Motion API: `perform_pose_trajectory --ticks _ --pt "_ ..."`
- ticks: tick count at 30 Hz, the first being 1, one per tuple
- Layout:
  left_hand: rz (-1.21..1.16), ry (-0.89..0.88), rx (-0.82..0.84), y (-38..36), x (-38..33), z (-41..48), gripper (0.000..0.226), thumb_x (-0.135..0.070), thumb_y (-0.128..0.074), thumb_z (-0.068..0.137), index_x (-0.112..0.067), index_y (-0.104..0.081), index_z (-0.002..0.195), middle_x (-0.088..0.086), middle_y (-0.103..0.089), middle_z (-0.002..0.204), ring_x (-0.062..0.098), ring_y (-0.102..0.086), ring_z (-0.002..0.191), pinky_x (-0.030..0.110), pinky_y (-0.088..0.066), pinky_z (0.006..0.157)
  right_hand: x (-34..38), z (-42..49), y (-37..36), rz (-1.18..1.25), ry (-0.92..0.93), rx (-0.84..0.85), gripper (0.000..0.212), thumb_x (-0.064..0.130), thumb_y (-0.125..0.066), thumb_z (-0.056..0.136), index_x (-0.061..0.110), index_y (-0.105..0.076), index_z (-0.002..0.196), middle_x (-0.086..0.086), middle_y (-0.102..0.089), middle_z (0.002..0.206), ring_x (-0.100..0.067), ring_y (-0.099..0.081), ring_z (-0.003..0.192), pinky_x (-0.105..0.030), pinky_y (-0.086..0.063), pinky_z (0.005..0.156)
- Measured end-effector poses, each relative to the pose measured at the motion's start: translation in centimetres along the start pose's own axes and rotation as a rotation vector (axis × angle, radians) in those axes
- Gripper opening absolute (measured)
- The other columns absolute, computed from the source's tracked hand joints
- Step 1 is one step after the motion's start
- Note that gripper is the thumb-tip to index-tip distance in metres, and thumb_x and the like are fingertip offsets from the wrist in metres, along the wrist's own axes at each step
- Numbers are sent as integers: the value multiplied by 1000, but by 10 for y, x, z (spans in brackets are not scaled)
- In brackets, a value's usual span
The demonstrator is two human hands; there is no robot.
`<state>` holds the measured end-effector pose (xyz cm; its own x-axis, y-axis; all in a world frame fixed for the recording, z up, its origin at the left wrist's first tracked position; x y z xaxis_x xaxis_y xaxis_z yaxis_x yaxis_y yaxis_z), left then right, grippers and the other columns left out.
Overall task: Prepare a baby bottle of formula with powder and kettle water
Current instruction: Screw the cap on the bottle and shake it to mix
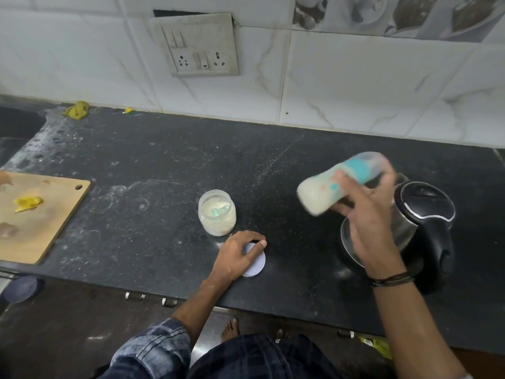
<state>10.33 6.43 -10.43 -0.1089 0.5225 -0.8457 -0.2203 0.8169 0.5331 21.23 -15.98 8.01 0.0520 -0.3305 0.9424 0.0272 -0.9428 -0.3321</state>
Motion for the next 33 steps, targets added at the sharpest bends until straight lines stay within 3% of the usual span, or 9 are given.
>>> perform_pose_trajectory --ticks 2,6,10,15,19,23,27,31,33 --pt "-8 0 9 0 0 -1 20 -43 -63 97 -31 -76 106 -22 -72 111 -1 -62 110 30 -48 100 4 -1 -5 -51 19 63 73 2 -76 86 29 -38 143 -11 -65 127 -23 -71 107 -39 -62 76" --pt "-10 5 7 0 -3 0 23 -44 -60 96 -30 -76 104 -23 -72 109 -1 -62 108 31 -47 100 5 2 10 273 55 -171 73 15 -76 91 24 -30 148 -6 -61 135 -24 -68 118 -49 -61 84" --pt "-9 6 13 0 -3 -1 22 -44 -61 96 -30 -76 104 -24 -72 108 -1 -62 108 29 -47 99 -5 2 -13 -11 -15 50 74 6 -78 86 28 -36 143 -5 -70 119 -26 -71 110 -43 -63 78" --pt "5 10 5 0 -4 0 19 -41 -63 97 -30 -76 104 -23 -72 108 -1 -62 108 27 -47 99 20 11 9 240 96 -154 71 15 -74 92 22 -29 148 0 -64 125 -21 -70 113 -46 -60 82" --pt "4 -5 6 1 -4 0 23 -44 -61 95 -29 -76 105 -21 -73 109 -2 -62 108 27 -47 98 26 4 -9 -30 120 80 80 8 -78 83 23 -32 147 -9 -64 124 -22 -70 104 -38 -61 78" --pt "13 1 2 1 -6 0 27 -48 -59 95 -30 -76 104 -22 -72 108 -1 -62 107 26 -46 98 33 3 9 201 184 -120 74 11 -72 93 20 -25 149 -11 -59 134 -23 -68 114 -45 -59 81" --pt "13 -2 2 1 -4 -1 31 -51 -57 94 -30 -76 105 -22 -72 109 -1 -62 108 26 -47 99 23 0 -8 -18 118 45 77 -1 -73 88 22 -31 148 -8 -68 119 -20 -70 100 -31 -60 71" --pt "17 4 0 1 -6 -1 27 -48 -59 95 -30 -76 105 -22 -72 110 0 -62 108 27 -47 99 29 0 10 198 155 -149 72 13 -73 93 19 -28 149 -9 -60 132 -26 -68 116 -45 -60 81" --pt "23 -3 -4 1 -5 -1 25 -46 -59 96 -31 -76 105 -22 -72 110 0 -62 108 29 -47 99 24 2 6 121 103 -117 71 11 -73 93 21 -29 148 -2 -67 123 -27 -69 116 -45 -62 80"
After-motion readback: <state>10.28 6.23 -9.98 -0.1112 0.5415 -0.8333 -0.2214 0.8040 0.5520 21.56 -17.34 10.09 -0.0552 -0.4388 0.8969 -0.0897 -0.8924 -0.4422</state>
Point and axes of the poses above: each hand's wrist, its own z-axis towards the middle knuckle, its own y-axis out of the back of the hand, x = y × z, the point moved 8 cm from there along z, towards the middle knuckle
